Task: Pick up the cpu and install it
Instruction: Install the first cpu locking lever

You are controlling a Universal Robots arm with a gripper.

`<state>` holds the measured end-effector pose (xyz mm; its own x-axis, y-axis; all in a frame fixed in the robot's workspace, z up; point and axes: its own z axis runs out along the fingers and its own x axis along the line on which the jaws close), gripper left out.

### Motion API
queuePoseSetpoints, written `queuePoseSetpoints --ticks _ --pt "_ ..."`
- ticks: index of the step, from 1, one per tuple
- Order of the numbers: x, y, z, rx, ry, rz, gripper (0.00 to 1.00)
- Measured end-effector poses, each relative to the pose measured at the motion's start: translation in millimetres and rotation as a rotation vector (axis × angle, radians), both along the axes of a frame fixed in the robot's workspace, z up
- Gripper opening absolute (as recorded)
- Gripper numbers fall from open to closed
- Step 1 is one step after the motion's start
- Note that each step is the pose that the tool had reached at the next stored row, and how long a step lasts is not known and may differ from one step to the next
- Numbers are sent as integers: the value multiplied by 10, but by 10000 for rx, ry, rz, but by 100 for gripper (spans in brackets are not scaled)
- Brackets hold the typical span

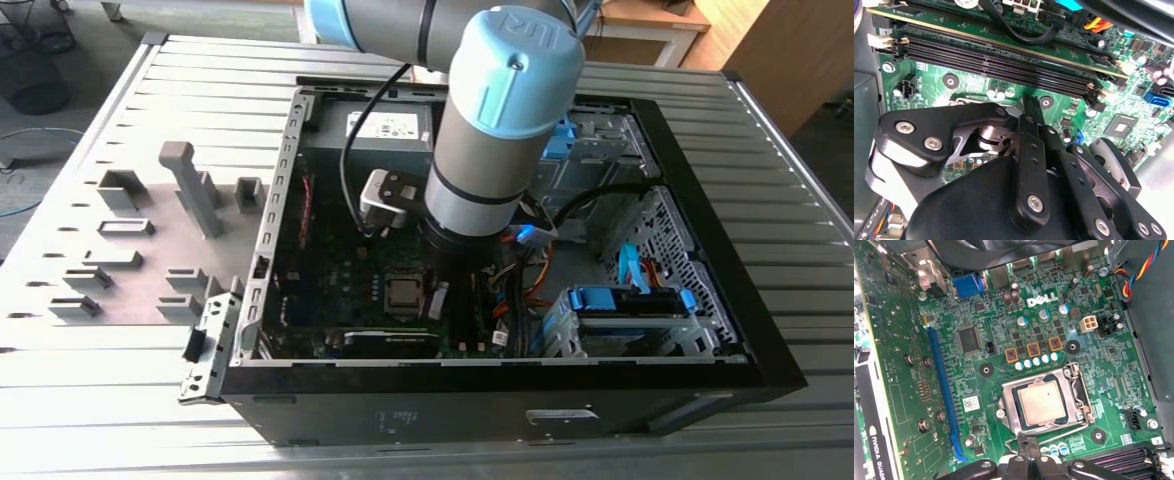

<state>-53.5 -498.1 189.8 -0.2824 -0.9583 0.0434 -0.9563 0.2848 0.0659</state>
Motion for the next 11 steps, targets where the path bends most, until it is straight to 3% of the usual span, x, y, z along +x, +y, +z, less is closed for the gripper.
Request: queuePoseSetpoints --ticks 11 --pt "13 0 -3 0 1 0 11"
